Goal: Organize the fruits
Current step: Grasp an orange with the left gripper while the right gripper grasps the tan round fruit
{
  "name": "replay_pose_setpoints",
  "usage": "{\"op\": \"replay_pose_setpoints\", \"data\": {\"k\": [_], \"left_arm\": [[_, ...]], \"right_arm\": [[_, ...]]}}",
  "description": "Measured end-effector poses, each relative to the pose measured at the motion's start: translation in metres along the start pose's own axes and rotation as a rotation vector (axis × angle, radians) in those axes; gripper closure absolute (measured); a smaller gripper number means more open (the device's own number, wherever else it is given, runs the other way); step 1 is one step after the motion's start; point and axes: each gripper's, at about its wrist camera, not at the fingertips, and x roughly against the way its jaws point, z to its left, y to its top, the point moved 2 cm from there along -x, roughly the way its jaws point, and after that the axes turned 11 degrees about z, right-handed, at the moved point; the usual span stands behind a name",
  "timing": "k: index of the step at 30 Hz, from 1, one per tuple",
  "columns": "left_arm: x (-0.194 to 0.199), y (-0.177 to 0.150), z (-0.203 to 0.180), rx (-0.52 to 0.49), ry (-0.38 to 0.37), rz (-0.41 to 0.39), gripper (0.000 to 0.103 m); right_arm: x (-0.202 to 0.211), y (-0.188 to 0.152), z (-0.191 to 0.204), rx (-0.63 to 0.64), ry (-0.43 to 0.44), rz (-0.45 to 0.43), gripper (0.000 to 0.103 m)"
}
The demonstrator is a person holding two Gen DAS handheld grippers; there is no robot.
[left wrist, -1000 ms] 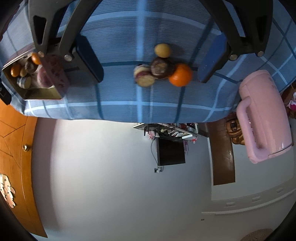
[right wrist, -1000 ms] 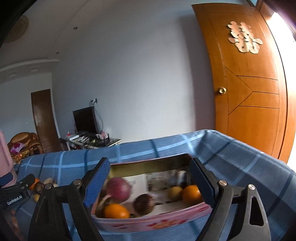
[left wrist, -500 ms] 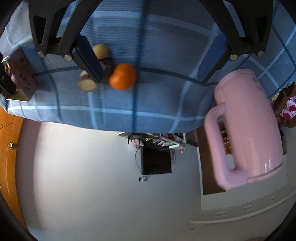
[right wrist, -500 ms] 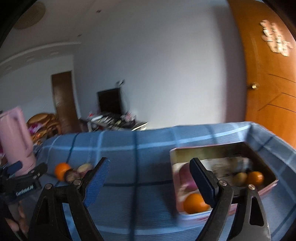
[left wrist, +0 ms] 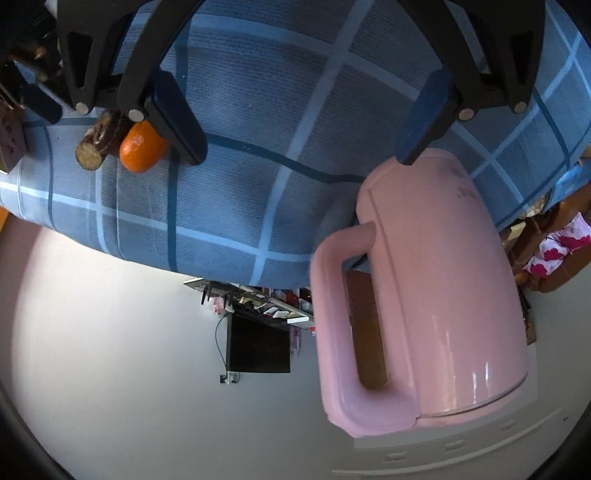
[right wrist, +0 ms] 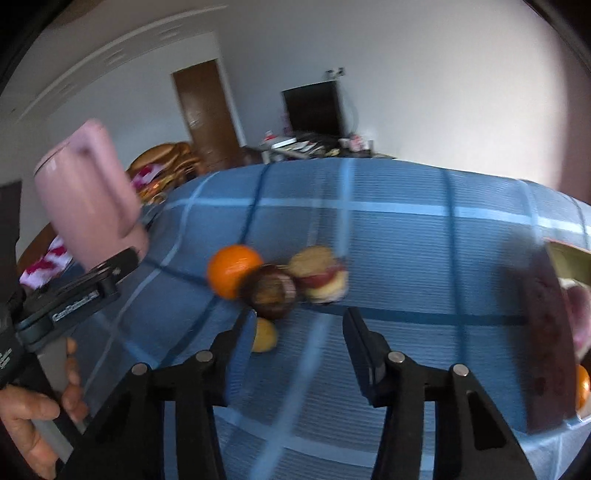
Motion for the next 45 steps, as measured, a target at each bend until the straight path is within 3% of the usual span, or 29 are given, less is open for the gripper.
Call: {"op": "replay_pose_setpoints", "data": {"k": [2, 4, 8, 13, 17, 19, 23, 26, 30, 33, 39, 41, 44, 45], "left_arm": [[-0.001, 0.001, 0.000, -0.002, -0.014, 0.004, 0.000], [0.000, 0.002, 0.001, -0.001, -0.023, 0.004, 0.000], [0.001, 0.003, 0.002, 0.001, -0.023, 0.002, 0.000], [-0.001, 0.003, 0.003, 0.000, -0.032, 0.006, 0.000], [-0.006, 0.002, 0.001, -0.013, -0.051, 0.014, 0.000], [-0.006, 0.001, -0.002, -0.014, -0.104, 0.020, 0.000], [-0.010, -0.001, -0.008, 0.001, -0.208, 0.045, 0.000], [-0.018, -0.002, -0.020, -0.002, -0.264, 0.078, 0.001], [-0.025, 0.004, -0.045, 0.024, -0.371, 0.143, 0.009], [-0.033, 0.009, -0.066, 0.047, -0.346, 0.163, 0.010], [-0.065, 0.009, -0.097, 0.081, -0.333, 0.276, 0.025], [-0.069, 0.007, -0.097, 0.087, -0.341, 0.268, 0.026], [-0.072, 0.005, -0.094, 0.065, -0.364, 0.257, 0.043], [-0.073, 0.003, -0.095, 0.056, -0.397, 0.267, 0.055]], "right_arm": [[-0.011, 0.001, 0.015, 0.053, 0.007, 0.040, 0.054], [-0.022, 0.001, 0.024, 0.078, -0.007, 0.089, 0.066], [-0.043, 0.003, 0.030, 0.078, -0.002, 0.179, 0.067], [-0.042, 0.003, 0.025, 0.059, 0.016, 0.172, 0.074], [-0.020, -0.003, 0.012, 0.018, 0.038, 0.109, 0.075], [0.003, -0.011, 0.005, 0.019, 0.027, 0.031, 0.075], [0.047, -0.030, -0.007, 0.071, -0.111, -0.111, 0.074], [0.067, -0.039, -0.023, 0.053, -0.147, -0.159, 0.074], [0.075, -0.039, -0.035, 0.033, -0.140, -0.173, 0.074], [0.074, -0.039, -0.034, 0.040, -0.132, -0.176, 0.074], [0.065, -0.034, -0.035, 0.008, -0.107, -0.164, 0.074], [0.063, -0.033, -0.039, -0.007, -0.099, -0.154, 0.074], [0.062, -0.033, -0.042, -0.021, -0.089, -0.141, 0.074], [0.061, -0.033, -0.043, -0.023, -0.089, -0.139, 0.074]]}}
